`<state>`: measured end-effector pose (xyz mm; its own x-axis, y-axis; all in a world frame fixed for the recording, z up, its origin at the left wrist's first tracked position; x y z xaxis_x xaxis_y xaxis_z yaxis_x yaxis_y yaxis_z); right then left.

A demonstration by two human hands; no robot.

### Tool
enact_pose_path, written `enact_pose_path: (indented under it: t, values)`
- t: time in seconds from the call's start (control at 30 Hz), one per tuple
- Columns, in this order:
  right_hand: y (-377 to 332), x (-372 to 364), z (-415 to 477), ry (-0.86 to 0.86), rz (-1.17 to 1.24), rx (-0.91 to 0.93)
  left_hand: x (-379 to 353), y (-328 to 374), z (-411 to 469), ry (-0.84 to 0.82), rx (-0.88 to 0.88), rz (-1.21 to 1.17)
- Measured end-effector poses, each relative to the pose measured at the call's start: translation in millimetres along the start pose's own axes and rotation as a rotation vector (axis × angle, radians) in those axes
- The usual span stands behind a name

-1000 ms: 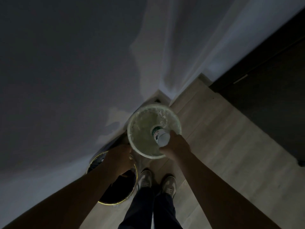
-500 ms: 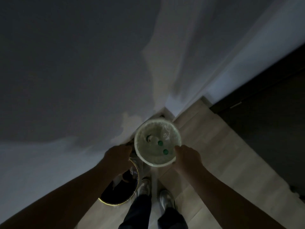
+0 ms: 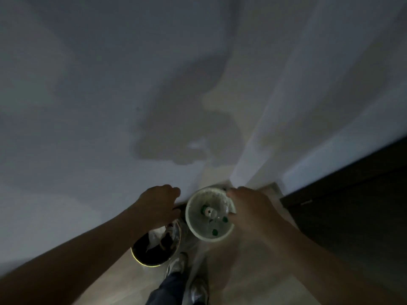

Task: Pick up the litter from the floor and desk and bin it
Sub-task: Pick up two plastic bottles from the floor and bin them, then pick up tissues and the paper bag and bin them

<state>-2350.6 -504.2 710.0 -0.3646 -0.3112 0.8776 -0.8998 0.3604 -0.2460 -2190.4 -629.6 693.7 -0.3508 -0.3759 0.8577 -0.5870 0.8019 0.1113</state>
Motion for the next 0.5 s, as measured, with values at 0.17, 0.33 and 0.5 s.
enact_pose_path:
  t: [0.17,0.33,0.5]
  values:
    - [-63.9,72.7,-16.6,0.025,-0.136,0.232,51.9,-24.0,-86.8,0.188,0.134,-0.069]
    - [-159.1,123.2,-25.4,0.059,-0.141,0.458,85.5,-66.8,-185.0,0.341,0.340,-0.093]
    - [-274.3,152.1,-46.1,0.135,-0.201,0.711,89.2,-102.5,-287.3,0.468,0.569,-0.163]
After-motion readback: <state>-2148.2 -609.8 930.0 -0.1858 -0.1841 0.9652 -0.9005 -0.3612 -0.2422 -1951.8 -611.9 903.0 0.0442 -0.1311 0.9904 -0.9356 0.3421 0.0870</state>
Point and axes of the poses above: each hand's wrist, its own z-axis towards the middle knuckle, its own x-axis out of the back of the hand, y = z × x, the point moved 5 cm from there along z, towards the middle knuckle, and after that the axes turned 2 degrees about z, right-handed, at the moved point
